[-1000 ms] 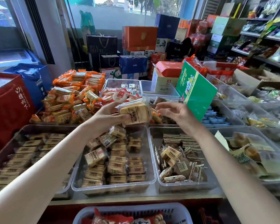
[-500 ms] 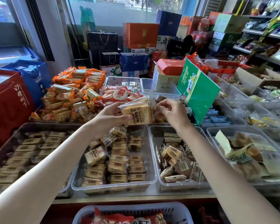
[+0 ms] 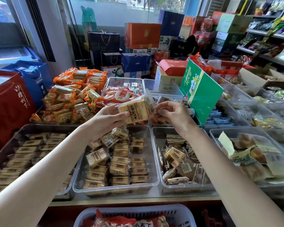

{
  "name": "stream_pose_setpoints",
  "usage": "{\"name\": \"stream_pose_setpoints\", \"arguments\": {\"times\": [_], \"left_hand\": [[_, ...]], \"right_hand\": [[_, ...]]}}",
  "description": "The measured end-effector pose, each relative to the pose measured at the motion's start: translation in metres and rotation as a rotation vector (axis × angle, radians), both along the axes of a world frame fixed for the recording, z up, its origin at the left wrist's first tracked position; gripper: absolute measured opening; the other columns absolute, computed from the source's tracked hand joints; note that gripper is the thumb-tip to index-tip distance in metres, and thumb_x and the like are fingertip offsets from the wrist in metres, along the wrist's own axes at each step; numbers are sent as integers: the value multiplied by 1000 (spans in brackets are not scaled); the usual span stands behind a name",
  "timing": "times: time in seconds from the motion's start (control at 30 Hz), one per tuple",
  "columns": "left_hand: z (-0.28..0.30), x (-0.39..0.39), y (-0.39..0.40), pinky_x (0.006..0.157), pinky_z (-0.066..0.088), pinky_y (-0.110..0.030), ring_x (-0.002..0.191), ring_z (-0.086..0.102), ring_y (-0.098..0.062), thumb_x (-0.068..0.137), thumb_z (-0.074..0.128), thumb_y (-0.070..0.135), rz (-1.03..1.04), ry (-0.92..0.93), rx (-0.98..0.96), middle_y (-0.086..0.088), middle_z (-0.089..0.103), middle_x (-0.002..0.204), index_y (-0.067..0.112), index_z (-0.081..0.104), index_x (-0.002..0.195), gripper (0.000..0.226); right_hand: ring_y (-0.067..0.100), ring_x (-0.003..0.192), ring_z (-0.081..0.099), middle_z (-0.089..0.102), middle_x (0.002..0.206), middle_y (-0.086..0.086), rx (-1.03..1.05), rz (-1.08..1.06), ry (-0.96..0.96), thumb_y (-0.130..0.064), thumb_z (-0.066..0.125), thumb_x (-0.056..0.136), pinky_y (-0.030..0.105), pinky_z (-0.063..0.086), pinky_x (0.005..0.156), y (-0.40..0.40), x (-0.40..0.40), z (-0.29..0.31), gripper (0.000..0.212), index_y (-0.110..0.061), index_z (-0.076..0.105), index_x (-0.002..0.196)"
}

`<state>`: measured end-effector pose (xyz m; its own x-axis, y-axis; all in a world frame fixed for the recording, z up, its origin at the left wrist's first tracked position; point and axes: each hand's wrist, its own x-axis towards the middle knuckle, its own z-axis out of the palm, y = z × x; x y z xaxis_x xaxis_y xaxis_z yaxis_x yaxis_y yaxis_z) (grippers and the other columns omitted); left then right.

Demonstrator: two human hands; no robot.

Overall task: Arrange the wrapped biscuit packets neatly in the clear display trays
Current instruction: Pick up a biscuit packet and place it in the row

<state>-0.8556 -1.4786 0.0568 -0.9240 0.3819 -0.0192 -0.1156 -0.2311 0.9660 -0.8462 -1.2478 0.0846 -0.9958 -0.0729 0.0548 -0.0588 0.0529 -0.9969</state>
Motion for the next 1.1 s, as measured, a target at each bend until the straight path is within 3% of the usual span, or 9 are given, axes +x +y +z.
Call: {"name": "stream_pose_setpoints", "arguments": {"times": [0.13,0.3,0.53,0.67,0.73,0.83,0.9,1.03,1.1], "left_hand": [[0,-1,1,69,56,-19,91,69,-17,55,83,23,87,-27,7,-8,72,98,4,59,108,61],[-4,0,6,68,56,-18,84,70,-11,68,67,12,172,-2,-63,-2,73,92,7,59,103,37],[-4,3,13,74,56,-20,90,68,-13,65,71,12,237,60,-82,-4,70,102,10,56,115,52],[-3,5,16,73,55,-18,89,69,-10,67,72,13,269,98,-105,-1,70,102,16,56,113,49],[-4,6,18,74,55,-19,89,69,-9,71,72,8,283,115,-127,-2,70,103,20,56,109,43],[-6,5,23,74,56,-20,89,68,-11,73,73,10,302,91,-170,-2,69,103,19,55,110,41],[-9,4,24,72,56,-20,87,69,-12,73,73,16,311,27,-151,-6,69,104,11,56,114,44],[-23,6,8,68,56,-18,78,70,-10,85,61,10,326,-108,2,-11,69,98,2,60,105,22],[-27,8,3,70,56,-19,81,70,-11,81,62,13,320,-122,65,-8,72,94,3,60,105,26]], "right_hand": [[15,79,66,69,86,5,396,-206,224,-9,71,82,25,55,71,7,-5,-6,11,-9,66,92],[17,83,69,72,92,6,523,33,275,-14,70,83,27,56,78,0,-1,-4,25,-9,68,107],[22,79,69,72,86,11,121,-68,64,-1,74,75,28,58,78,-12,-2,-13,13,-10,69,83],[16,66,69,69,76,10,-172,-105,-62,7,70,76,23,58,67,-16,1,-15,13,-6,65,76],[18,69,69,70,78,9,-107,-138,-24,5,72,76,24,59,66,-15,0,-18,14,-7,64,78],[16,71,70,70,79,5,309,-266,231,-4,76,75,24,58,66,-15,-3,-24,14,-10,65,80],[11,72,69,69,80,1,404,-369,354,-7,75,77,17,55,66,-15,-3,-24,14,-13,63,82],[11,70,70,70,83,10,53,-472,254,3,64,85,16,53,61,0,-6,-16,20,-15,56,83],[10,68,69,70,82,11,55,-366,168,4,61,86,18,53,61,4,-7,-15,19,-14,58,85]]}}
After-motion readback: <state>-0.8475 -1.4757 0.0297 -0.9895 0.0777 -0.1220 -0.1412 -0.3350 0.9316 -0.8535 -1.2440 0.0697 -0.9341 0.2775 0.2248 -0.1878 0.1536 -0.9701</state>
